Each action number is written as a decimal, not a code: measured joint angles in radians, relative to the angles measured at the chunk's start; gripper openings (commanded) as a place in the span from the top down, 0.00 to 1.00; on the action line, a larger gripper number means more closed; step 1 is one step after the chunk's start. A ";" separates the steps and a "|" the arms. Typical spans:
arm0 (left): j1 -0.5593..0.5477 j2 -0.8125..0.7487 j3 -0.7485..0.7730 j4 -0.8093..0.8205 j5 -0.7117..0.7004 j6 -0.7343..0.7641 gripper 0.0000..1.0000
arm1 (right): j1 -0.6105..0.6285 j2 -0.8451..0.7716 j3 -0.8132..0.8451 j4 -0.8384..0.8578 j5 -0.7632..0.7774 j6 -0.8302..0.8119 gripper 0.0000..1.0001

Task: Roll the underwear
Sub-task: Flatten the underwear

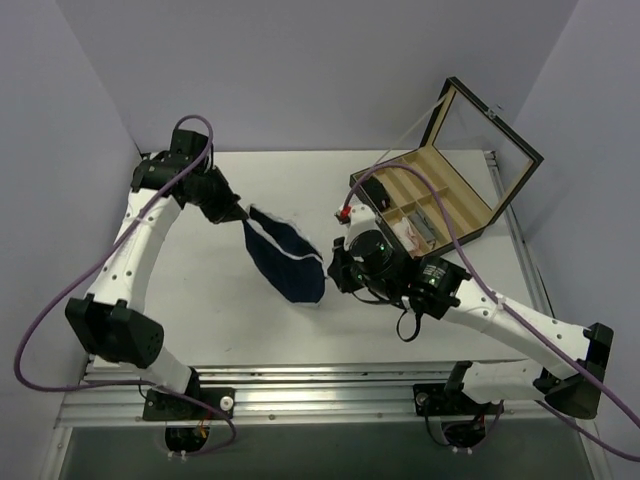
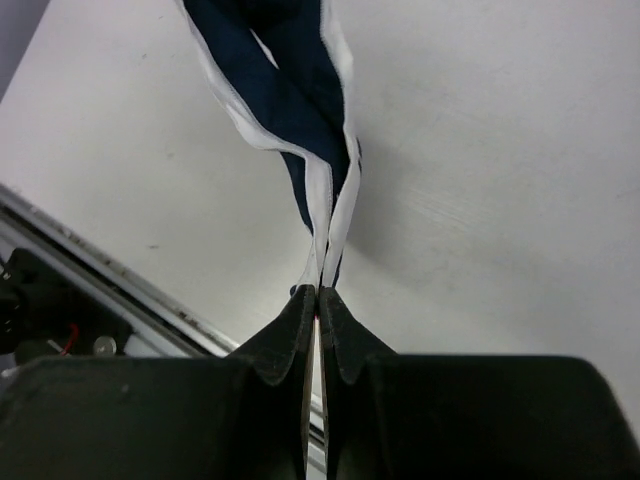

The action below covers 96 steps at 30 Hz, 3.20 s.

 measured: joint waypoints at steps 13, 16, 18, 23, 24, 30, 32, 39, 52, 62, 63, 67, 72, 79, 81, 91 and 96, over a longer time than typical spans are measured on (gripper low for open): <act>0.016 -0.334 -0.367 -0.046 -0.215 -0.076 0.98 | 0.209 -0.055 -0.179 0.117 0.040 0.201 1.00; 0.031 -0.235 -0.381 0.006 -0.222 -0.079 0.98 | 0.190 -0.035 -0.234 0.148 0.061 0.210 1.00; 0.035 -0.154 -0.381 0.055 -0.211 -0.080 0.98 | 0.169 0.000 -0.261 0.176 0.061 0.213 1.00; 0.038 0.093 -0.333 0.161 -0.171 -0.078 0.98 | 0.076 0.132 -0.306 0.269 0.018 0.217 1.00; 0.039 0.150 -0.306 0.174 -0.167 -0.074 0.98 | 0.053 0.156 -0.313 0.287 0.009 0.217 1.00; 0.039 0.427 -0.172 0.289 -0.074 -0.056 0.98 | -0.120 0.253 -0.377 0.396 -0.062 0.215 1.00; 0.039 0.467 -0.159 0.337 -0.029 -0.056 0.94 | -0.173 0.281 -0.385 0.420 -0.076 0.212 1.00; 0.039 0.563 -0.051 0.512 0.141 -0.043 0.41 | -0.288 0.380 -0.384 0.432 -0.089 0.203 0.91; 0.017 0.317 -0.211 0.424 0.122 0.117 0.36 | -0.338 0.307 -0.316 0.317 -0.134 0.268 0.54; -0.040 0.224 -0.395 0.397 0.104 0.170 0.37 | -0.303 0.339 -0.351 0.357 -0.196 0.466 0.54; -0.034 0.235 -0.387 0.396 0.105 0.172 0.37 | -0.291 0.344 -0.362 0.366 -0.199 0.488 0.54; -0.018 0.294 -0.326 0.396 0.105 0.186 0.37 | -0.240 0.377 -0.389 0.384 -0.203 0.565 0.55; -0.008 0.375 -0.224 0.377 0.103 0.212 0.37 | -0.175 0.409 -0.394 0.415 -0.192 0.629 0.75; 0.035 0.505 0.002 0.314 0.084 0.278 0.39 | -0.222 0.418 -0.424 0.458 -0.205 0.574 1.00; 0.042 0.528 0.037 0.303 0.082 0.299 0.39 | -0.267 0.418 -0.425 0.468 -0.221 0.504 1.00; 0.036 0.536 -0.034 0.331 0.153 0.361 0.40 | -0.455 0.418 -0.413 0.436 -0.394 0.146 0.99; 0.027 0.536 -0.086 0.337 0.185 0.370 0.43 | -0.492 0.438 -0.388 0.413 -0.459 0.062 0.98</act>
